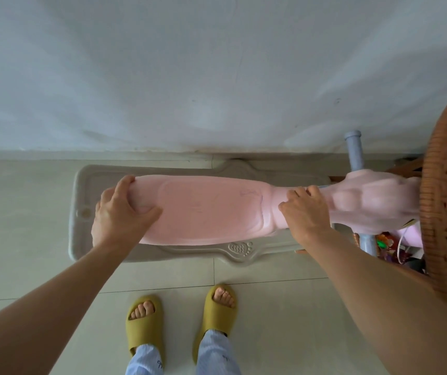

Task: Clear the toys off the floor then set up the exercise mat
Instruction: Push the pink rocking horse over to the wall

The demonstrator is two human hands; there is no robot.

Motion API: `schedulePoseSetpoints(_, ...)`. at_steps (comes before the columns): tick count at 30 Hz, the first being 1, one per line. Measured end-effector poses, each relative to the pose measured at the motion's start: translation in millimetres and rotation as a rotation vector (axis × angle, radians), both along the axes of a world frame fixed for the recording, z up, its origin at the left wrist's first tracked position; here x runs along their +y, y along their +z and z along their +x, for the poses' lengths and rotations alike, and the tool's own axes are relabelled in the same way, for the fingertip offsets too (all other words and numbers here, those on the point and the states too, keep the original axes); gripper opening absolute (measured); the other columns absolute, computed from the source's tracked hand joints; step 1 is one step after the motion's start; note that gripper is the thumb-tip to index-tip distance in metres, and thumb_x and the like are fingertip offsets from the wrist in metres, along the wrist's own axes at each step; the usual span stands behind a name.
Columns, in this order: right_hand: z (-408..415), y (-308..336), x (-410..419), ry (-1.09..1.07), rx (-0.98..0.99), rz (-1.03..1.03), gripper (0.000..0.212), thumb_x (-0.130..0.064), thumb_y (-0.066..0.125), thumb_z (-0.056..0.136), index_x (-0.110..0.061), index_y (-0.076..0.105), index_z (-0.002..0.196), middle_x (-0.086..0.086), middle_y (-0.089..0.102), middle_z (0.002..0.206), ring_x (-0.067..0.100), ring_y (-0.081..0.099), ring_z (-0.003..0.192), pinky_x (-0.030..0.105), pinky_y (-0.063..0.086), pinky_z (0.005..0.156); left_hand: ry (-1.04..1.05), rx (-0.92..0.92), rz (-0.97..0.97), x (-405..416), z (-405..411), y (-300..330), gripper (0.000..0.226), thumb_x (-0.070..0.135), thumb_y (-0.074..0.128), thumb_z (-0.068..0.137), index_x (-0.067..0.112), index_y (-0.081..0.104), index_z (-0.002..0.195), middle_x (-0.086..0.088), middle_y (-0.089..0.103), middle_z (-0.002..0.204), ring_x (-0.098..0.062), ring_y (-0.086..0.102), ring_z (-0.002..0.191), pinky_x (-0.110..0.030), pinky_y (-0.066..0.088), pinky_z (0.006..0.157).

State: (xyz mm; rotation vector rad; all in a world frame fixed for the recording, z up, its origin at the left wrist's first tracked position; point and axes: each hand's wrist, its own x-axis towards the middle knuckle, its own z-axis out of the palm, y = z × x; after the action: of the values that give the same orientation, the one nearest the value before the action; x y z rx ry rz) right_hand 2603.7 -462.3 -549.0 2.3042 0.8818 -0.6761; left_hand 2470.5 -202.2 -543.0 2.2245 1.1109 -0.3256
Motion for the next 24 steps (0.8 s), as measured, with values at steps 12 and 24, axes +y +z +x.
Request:
schedulePoseSetpoints(12, -2, 10, 0, -0.040, 0.040, 0.026, 0.033, -0.006, 0.054, 0.085, -0.019, 0.059, 0.115, 0.002, 0.052, 0.121, 0.023, 0.042, 0.117, 0.031, 0.029, 0.098, -0.116, 0.048, -0.096, 13, -1, 2, 0.080, 0.033, 0.069, 0.079, 0.023, 0.026, 0.146, -0.010, 0.038, 0.144, -0.030, 0.045, 0.125, -0.041, 0.037, 0.100)
schedulePoseSetpoints(24, -41, 56, 7, -0.161, 0.035, 0.399, 0.061, -0.003, 0.052, 0.087, -0.013, 0.028, 0.142, 0.006, 0.024, 0.151, 0.024, 0.012, 0.143, 0.034, 0.008, 0.114, -0.193, -0.037, -0.025, 9, -3, 47, 0.067, 0.034, 0.060, 0.086, 0.024, 0.029, 0.145, -0.004, 0.026, 0.153, -0.027, 0.029, 0.138, -0.051, 0.030, 0.109)
